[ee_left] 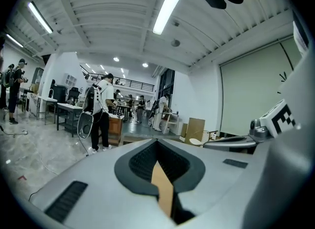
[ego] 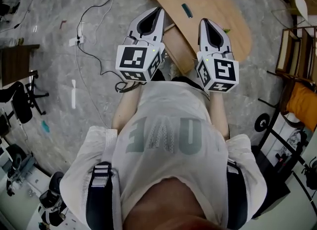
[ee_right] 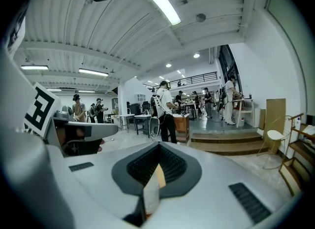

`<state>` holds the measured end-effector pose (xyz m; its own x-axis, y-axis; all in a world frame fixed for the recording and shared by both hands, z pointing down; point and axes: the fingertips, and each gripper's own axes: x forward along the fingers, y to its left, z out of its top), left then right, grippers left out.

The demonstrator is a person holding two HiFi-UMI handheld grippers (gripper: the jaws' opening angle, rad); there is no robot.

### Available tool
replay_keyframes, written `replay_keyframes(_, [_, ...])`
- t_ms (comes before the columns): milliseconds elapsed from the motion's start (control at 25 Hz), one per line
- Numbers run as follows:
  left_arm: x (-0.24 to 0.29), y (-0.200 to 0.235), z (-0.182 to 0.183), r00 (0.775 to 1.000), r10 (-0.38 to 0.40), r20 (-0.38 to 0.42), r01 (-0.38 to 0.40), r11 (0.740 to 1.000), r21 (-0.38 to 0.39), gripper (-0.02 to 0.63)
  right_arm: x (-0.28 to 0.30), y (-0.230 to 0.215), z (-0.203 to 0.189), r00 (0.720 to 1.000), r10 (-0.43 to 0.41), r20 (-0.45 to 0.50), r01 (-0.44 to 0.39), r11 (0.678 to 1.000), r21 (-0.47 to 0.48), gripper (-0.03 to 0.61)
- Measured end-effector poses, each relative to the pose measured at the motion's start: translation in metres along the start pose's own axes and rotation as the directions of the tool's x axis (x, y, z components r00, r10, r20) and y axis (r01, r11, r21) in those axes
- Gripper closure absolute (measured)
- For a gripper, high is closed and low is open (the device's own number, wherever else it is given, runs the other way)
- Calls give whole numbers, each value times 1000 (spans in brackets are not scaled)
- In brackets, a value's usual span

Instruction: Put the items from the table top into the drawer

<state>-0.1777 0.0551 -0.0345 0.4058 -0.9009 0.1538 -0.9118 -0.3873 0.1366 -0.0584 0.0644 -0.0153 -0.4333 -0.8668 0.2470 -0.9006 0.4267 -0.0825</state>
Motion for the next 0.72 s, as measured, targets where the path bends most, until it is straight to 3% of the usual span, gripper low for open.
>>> replay_keyframes(360, [48, 3, 2, 996, -83, -20, 83, 996, 44, 606, 25, -32, 1, 996, -89, 27, 87, 995, 53, 574])
replay_keyframes(600, [123, -1, -55, 978, -202, -57, 207, 974, 89, 606, 65, -63, -51, 993, -114, 25, 112, 990, 89, 574])
replay_keyframes(720, [169, -4, -88, 974, -228, -5, 228, 971, 70, 606, 99, -94, -89, 996, -75, 50, 71, 995, 76, 574])
